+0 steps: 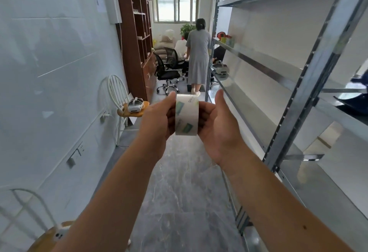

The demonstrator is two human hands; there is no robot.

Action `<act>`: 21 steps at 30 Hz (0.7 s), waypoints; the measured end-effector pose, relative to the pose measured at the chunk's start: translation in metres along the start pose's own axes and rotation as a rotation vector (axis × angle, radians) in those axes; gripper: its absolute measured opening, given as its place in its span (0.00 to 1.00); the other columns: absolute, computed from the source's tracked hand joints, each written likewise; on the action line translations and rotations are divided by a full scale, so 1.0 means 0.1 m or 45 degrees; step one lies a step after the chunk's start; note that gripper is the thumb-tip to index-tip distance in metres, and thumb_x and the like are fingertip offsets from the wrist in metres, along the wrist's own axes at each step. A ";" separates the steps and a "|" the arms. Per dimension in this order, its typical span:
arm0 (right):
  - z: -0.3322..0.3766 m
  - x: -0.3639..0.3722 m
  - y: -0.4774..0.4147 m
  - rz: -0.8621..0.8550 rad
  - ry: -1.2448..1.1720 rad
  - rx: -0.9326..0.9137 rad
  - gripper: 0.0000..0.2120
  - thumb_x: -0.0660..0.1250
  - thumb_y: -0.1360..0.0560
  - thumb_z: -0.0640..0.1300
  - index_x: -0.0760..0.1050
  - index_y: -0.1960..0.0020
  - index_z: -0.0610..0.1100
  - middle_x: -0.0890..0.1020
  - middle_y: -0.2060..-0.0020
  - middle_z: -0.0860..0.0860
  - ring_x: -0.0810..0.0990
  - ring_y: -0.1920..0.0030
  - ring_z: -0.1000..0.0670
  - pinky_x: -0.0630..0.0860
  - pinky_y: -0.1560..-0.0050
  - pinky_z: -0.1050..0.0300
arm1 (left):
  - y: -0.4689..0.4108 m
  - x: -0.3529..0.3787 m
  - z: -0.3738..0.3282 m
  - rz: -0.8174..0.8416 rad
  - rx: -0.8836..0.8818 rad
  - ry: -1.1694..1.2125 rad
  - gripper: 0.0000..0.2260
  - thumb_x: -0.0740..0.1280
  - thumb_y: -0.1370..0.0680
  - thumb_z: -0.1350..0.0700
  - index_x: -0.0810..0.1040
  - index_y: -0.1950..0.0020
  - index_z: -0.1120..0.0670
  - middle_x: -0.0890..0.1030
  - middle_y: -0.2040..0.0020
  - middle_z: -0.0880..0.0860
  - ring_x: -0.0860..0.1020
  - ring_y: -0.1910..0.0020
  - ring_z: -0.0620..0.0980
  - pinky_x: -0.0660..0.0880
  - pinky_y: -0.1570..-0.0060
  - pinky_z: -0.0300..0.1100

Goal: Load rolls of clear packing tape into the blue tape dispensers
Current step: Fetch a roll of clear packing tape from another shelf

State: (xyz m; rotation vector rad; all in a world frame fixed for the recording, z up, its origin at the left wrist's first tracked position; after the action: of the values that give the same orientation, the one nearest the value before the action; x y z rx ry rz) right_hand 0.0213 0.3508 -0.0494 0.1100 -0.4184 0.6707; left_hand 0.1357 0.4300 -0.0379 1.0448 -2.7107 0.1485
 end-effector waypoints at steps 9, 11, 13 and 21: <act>0.05 0.09 -1.54 -0.235 -0.025 -0.125 0.36 0.47 0.17 0.66 0.83 0.43 0.40 0.89 0.53 0.44 0.87 0.50 0.46 0.81 0.52 0.51 | -1.78 0.14 -0.15 0.264 -0.009 -0.050 0.17 0.63 0.15 0.49 0.85 0.46 0.59 0.89 0.55 0.57 0.87 0.54 0.58 0.82 0.42 0.62; 0.12 0.00 -1.76 -0.297 -0.019 -0.164 0.35 0.47 0.17 0.65 0.83 0.43 0.41 0.89 0.55 0.46 0.87 0.53 0.48 0.81 0.52 0.52 | -2.07 0.29 -0.14 0.345 -0.022 -0.041 0.16 0.63 0.15 0.48 0.85 0.47 0.59 0.88 0.56 0.57 0.86 0.54 0.58 0.81 0.41 0.64; 0.18 -0.14 -1.90 -0.379 -0.006 -0.206 0.34 0.47 0.16 0.65 0.83 0.43 0.41 0.89 0.55 0.46 0.87 0.53 0.49 0.80 0.51 0.52 | -2.29 0.48 -0.10 0.418 -0.052 -0.024 0.17 0.63 0.15 0.48 0.85 0.46 0.59 0.88 0.53 0.59 0.86 0.52 0.61 0.80 0.40 0.66; 0.54 -0.92 -1.96 -0.758 -0.049 -0.377 0.36 0.48 0.16 0.65 0.83 0.42 0.38 0.88 0.47 0.40 0.86 0.46 0.43 0.78 0.34 0.42 | -2.67 1.59 0.24 0.857 -0.158 0.015 0.31 0.69 0.29 0.37 0.85 0.39 0.61 0.87 0.43 0.65 0.85 0.42 0.68 0.78 0.36 0.69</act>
State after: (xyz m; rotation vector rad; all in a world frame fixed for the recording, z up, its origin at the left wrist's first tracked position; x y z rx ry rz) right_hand 0.0599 0.1318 -0.0314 -0.0355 -0.4879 0.0174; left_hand 0.1965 0.1254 -0.0185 0.0683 -2.8989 0.0929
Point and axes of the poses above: each hand's wrist, its own y-axis away from the middle knuckle, its own x-axis out of the palm, z = x × y, the point moved 2 cm from there along -y, towards the middle knuckle
